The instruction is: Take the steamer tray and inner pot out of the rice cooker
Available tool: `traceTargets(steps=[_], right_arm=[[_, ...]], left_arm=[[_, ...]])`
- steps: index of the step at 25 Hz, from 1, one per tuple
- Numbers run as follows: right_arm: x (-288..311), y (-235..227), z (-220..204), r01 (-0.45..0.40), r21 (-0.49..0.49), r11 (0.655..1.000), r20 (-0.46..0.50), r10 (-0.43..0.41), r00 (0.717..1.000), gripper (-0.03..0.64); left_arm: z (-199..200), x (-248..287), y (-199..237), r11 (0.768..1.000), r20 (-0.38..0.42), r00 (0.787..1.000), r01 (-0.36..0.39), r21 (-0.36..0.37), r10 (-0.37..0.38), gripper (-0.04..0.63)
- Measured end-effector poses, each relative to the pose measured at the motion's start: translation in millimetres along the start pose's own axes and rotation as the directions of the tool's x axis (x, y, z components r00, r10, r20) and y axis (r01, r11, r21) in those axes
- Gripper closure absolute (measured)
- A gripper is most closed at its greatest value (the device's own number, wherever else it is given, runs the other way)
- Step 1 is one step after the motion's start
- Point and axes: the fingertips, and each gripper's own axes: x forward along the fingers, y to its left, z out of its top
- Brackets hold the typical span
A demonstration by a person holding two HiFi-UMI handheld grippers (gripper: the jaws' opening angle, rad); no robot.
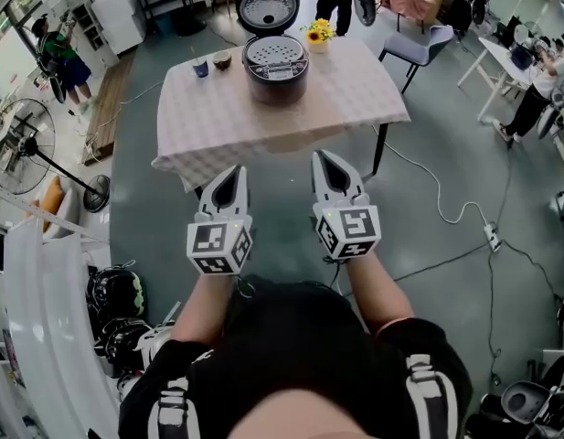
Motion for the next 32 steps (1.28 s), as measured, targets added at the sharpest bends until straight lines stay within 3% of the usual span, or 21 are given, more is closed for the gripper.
traceTargets(steps=[6,17,25,32], right_arm=[[2,-26,8,0.007,-0.008,1.000,0.023,-0.007,1.000,0.618],[33,-48,-1,0.025,-0.048,0.999,0.052,-0.022,0.998,0.618],[100,-72,-8,0.042,-0.070,0.997,0.054,-0.038,0.998,0.618],[191,-103,-18,0.058,-0.062,0.996,0.042,-0.056,0.998,0.618]], left_arm=[[8,12,-11,0.999,0.014,1.000,-0.024,0.025,0.024,0.594],[3,46,17,0.994,0.062,0.996,-0.071,0.081,0.066,0.594],[1,109,51,0.995,0.066,0.997,-0.054,0.081,0.049,0.594],[1,198,91,0.997,0.042,0.999,-0.015,0.075,0.012,0.594]])
